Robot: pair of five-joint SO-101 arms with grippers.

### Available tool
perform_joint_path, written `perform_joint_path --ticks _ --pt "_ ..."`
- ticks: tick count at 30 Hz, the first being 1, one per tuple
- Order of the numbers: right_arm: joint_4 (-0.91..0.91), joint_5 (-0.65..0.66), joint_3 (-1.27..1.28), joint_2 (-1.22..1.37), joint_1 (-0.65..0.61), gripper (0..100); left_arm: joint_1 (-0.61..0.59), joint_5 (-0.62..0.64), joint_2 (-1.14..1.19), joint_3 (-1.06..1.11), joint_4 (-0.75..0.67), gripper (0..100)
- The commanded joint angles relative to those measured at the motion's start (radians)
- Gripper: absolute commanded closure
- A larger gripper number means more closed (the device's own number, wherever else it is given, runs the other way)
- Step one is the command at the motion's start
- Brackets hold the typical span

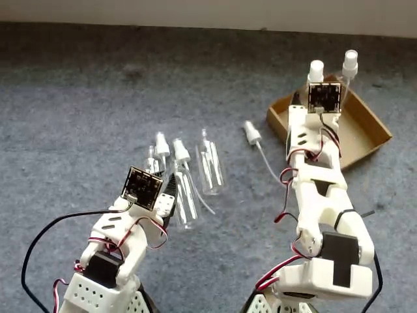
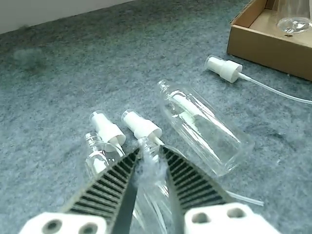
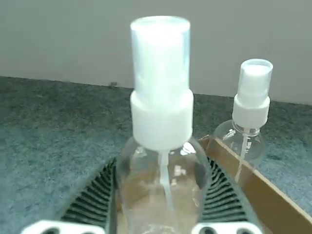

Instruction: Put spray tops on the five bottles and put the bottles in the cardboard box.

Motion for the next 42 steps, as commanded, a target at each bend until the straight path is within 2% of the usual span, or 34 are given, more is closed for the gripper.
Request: perform_joint_path --ticks 1,5,9,17,42 --pt "-0.113 -0.127 -0.068 -0.002 -0.005 92.8 0.001 -0.011 -0.002 0.018 0.000 99" --pt "-0.220 -0.112 -0.065 0.048 -0.007 92.8 0.001 -0.011 -0.002 0.018 0.000 99" --pt "-0.254 -0.069 -0.067 0.127 -0.007 92.8 0.001 -0.011 -0.002 0.018 0.000 99" --pt "-0.383 -0.071 -0.070 0.245 -0.005 92.8 0.001 -0.011 -0.002 0.018 0.002 99" --pt "-0.381 -0.074 -0.223 0.412 -0.005 92.9 0.001 -0.011 -0.002 0.018 0.002 99"
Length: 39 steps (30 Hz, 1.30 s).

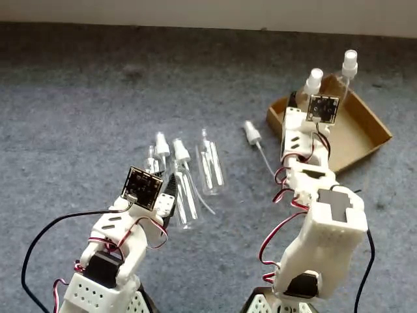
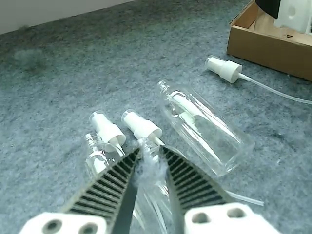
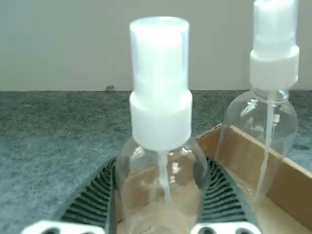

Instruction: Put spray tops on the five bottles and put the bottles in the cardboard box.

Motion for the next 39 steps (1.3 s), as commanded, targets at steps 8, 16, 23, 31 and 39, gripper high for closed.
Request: perform_joint_path --ticks 8,16,23,31,39 --pt "-0.024 0.005 -0.088 -0.013 -0.012 92.9 0.001 -0.011 -0.002 0.018 0.002 99" --pt "-0.022 0.005 -0.088 -0.012 -0.013 92.9 0.001 -0.011 -0.002 0.019 0.002 99" --pt "-0.001 0.005 -0.163 0.093 -0.008 92.9 -0.001 -0.011 -0.002 0.019 0.002 99" --pt "-0.002 0.005 -0.191 0.133 -0.007 92.7 -0.001 -0.011 -0.002 0.019 0.002 99" --pt "-0.002 0.009 -0.185 0.130 -0.007 82.4 -0.001 -0.011 -0.002 0.019 0.002 99"
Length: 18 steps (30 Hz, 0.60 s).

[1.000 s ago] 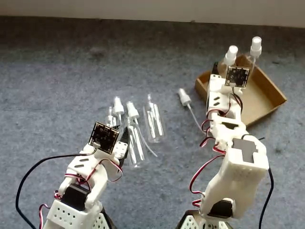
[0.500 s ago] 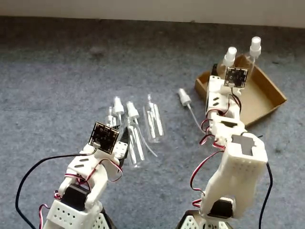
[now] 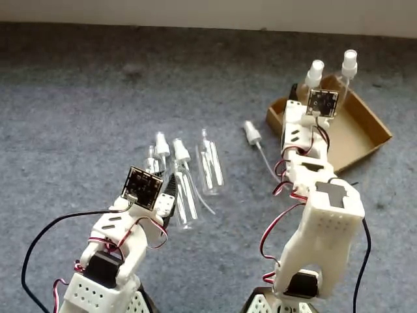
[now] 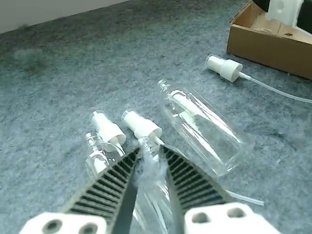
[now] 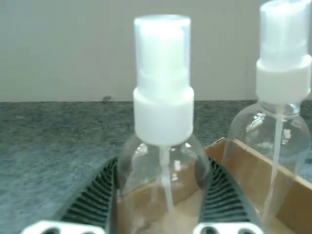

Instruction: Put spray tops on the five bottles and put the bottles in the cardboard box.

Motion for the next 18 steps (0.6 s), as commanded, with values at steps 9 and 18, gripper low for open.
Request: perform_joint_path --ticks 9,18 --pt "-0.002 0.011 -0.033 -0.012 -0.005 76.1 -0.001 -0.011 -0.002 0.019 0.002 99" --pt "-0.002 0.011 -0.031 -0.012 -0.005 75.9 -0.001 -0.011 -0.002 0.019 0.002 99"
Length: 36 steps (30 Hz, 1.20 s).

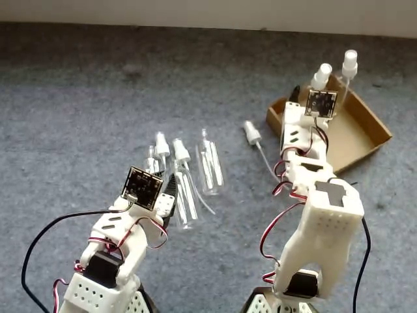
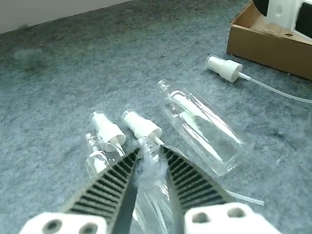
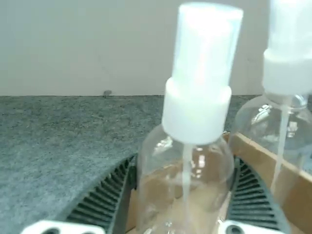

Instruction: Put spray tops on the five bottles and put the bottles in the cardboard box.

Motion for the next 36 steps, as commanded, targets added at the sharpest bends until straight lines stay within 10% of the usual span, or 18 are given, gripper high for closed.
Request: perform_joint_path --ticks 1,36 --pt "-0.002 0.011 -0.031 -0.015 -0.004 75.9 -0.001 -0.011 -0.002 0.019 0.002 99" --pt "0.064 0.009 0.134 -0.272 -0.008 69.8 -0.001 -0.012 -0.002 0.019 0.002 99"
